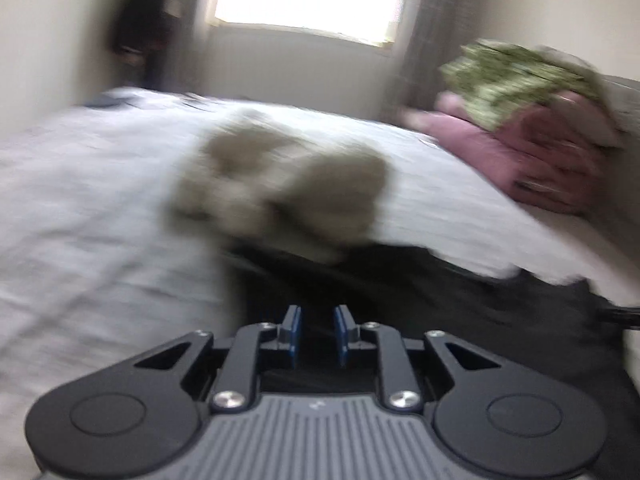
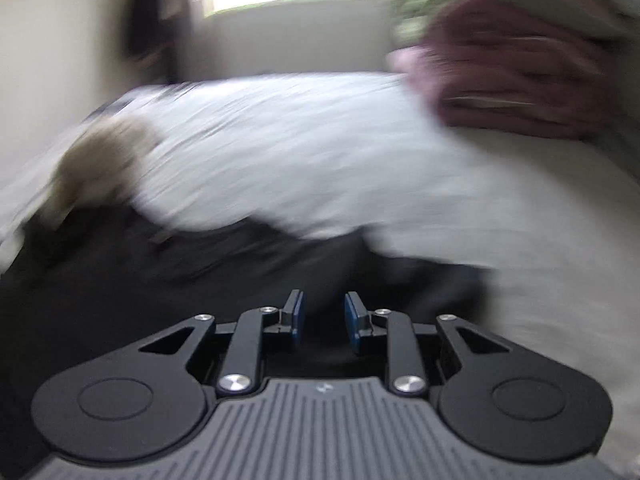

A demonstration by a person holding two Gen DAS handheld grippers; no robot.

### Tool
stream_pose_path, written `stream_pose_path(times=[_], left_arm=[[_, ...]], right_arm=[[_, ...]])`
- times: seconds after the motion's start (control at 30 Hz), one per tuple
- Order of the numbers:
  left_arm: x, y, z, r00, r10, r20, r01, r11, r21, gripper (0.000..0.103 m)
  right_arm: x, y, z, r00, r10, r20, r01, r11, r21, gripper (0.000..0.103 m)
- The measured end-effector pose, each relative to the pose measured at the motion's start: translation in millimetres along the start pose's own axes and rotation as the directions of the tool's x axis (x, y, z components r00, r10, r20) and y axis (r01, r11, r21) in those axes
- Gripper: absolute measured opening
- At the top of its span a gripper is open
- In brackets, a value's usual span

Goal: Fold clothes
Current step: 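Open both grippers and release the folded shirt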

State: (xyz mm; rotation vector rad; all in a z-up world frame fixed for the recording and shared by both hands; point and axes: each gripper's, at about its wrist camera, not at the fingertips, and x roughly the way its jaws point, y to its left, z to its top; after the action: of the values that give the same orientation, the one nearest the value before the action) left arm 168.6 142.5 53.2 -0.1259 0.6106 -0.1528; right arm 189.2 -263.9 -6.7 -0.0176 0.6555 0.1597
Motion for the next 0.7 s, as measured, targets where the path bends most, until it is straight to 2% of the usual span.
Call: stream_pose_path(times=[0.03,0.13,0.2,0.27,0.33,0.4,0.53,0.7], left_arm=[[7,-8,-5,0.999,-0.023,-0.025,0.023,1.0,0.02,0.022],[27,-12,-21,0.996,0.021,-0.082,-0.016,0.998,0.054,0.022],[29,-6,-26,0.996,0.021,-0.082,-0.019,0.999,0.03,0.021],[28,-4,-25,0.996,0.029,-0.082,-0.026,0.999,0.031,0.021],[27,-7,-24,0.996,0.036,-0.081,-0.032,0.998,0.048,0.021],[26,-4,-23,0.996,0.037,-0.079,-0.035,0.999,0.025,0.021],[15,5,-20,0.996,0.074,-0.057,-0.077,0.996,-0.051,0.02],[3,-13,-5,1.0,0.018,-0.015,-0.018,1.0,-0.004,0.021]], right_arm=[[10,2,0,1.0,-0.005,-0.015,0.004,1.0,-0.018,0.026],[35,4,-1,0.999,-0.022,-0.048,0.02,0.999,-0.041,0.025],[40,-19,2,0.994,-0.104,-0.037,0.106,0.993,0.055,0.026],[45,-40,4,0.975,-0.215,-0.05,0.219,0.971,0.092,0.039],[48,-58,6,0.951,-0.303,-0.066,0.308,0.946,0.098,0.037],[41,-63,6,0.941,-0.333,-0.06,0.337,0.939,0.066,0.037],[24,-83,6,0.939,-0.342,-0.041,0.343,0.923,0.175,0.038],[26,-82,17,0.967,-0.255,-0.02,0.255,0.955,0.151,0.043]])
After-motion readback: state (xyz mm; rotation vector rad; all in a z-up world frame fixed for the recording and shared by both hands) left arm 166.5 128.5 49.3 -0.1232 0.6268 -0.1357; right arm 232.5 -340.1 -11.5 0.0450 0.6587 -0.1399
